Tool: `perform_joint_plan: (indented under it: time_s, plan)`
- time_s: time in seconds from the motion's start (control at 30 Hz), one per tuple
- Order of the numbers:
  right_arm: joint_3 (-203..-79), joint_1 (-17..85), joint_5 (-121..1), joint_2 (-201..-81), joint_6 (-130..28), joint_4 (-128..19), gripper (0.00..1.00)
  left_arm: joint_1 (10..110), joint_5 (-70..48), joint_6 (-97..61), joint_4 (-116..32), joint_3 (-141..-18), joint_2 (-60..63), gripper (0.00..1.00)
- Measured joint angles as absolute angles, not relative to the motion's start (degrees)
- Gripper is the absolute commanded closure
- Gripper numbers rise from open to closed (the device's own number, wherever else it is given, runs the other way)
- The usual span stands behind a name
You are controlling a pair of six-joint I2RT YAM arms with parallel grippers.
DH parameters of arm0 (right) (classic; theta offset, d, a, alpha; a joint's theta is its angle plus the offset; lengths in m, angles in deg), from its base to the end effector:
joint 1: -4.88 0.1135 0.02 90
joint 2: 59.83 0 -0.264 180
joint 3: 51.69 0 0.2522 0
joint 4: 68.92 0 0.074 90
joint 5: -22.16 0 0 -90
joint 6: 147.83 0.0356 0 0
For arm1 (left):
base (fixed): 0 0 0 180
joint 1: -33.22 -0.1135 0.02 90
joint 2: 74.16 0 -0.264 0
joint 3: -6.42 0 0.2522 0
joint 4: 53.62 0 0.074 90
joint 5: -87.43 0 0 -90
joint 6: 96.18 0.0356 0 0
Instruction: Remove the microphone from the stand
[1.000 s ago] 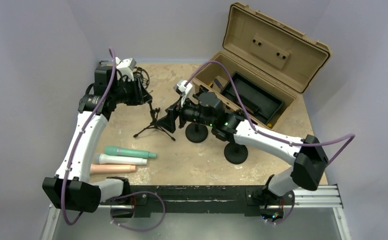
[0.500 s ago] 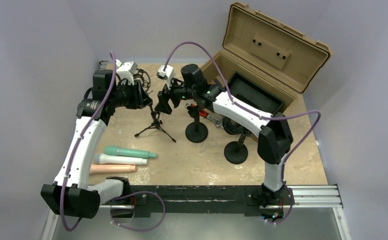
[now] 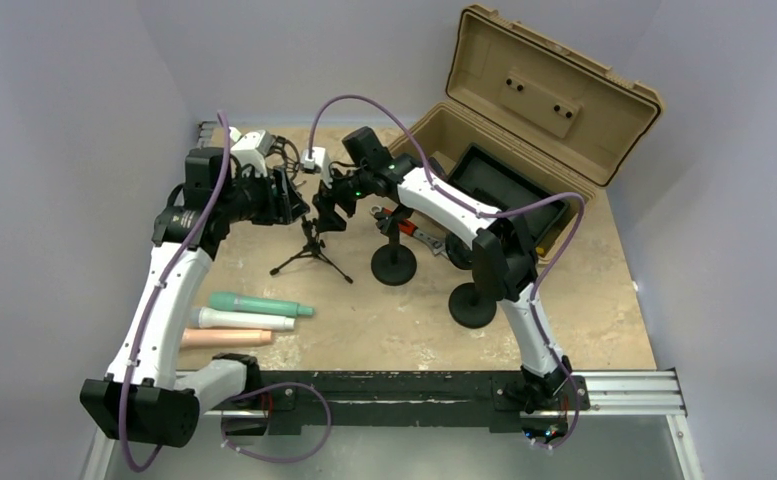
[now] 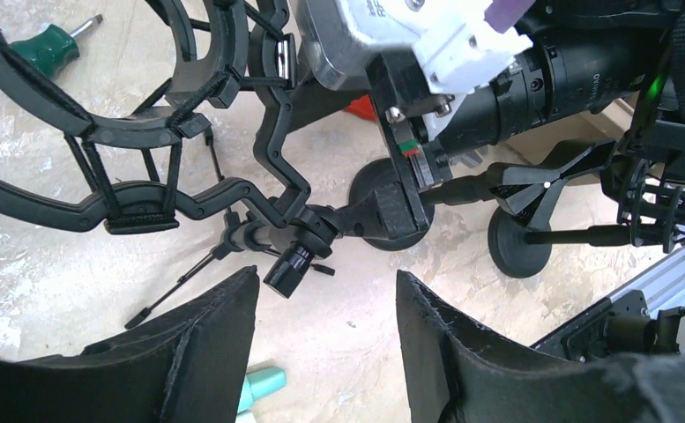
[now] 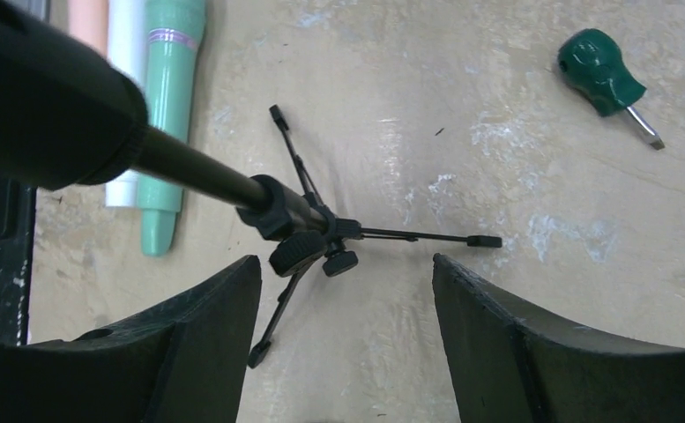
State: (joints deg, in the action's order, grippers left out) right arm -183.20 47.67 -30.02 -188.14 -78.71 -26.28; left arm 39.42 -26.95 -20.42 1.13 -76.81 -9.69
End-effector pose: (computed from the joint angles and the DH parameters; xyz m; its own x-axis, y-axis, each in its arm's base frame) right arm 0.3626 0.3654 0.2699 -0.1205 -0.4952 -0.8604 -0.9922 0.0873 0.0887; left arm 0.2282 -0.0396 0.3703 -0.6721 -0.1524 -0.7246 0.2735 0.8583 -0.4341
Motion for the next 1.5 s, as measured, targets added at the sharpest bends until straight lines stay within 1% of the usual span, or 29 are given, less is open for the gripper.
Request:
perform_joint_plan:
  time_s: [0.13,0.43,0.53,0.7,1.07,1.33,1.5]
  plan:
    - [-183.97,47.51,-26.70,-188.23,-80.59,-24.70,0.34,39.42,-26.77,-20.79,0.87,-76.81,-10.35,0.42]
    - [-185.39,47.29,-21.73,-188.89,-82.41,-24.29,0.42,39.42,-24.63,-21.73,0.10,-75.87,-12.27,0.42]
    - [-185.41,47.29,-21.38,-189.21,-82.67,-24.16,0.44,39.42,-22.95,-21.90,-0.03,-75.66,-13.10,0.40]
    - [-185.45,47.29,-21.36,-189.61,-83.48,-23.85,0.51,39.33,-20.26,-22.28,-0.70,-74.48,-15.46,0.39]
    - [-185.43,47.29,-21.25,-189.87,-84.48,-23.70,0.61,35.73,-18.97,-25.36,-3.46,-72.31,-18.02,0.37]
    - [-184.86,47.32,-19.83,-189.85,-84.51,-24.92,0.71,28.08,-28.02,-32.40,-9.29,-70.26,-16.45,0.34]
    - [-183.07,47.58,-19.26,-189.85,-84.61,-26.45,0.79,26.85,-31.38,-37.86,-12.46,-69.95,-16.10,0.32]
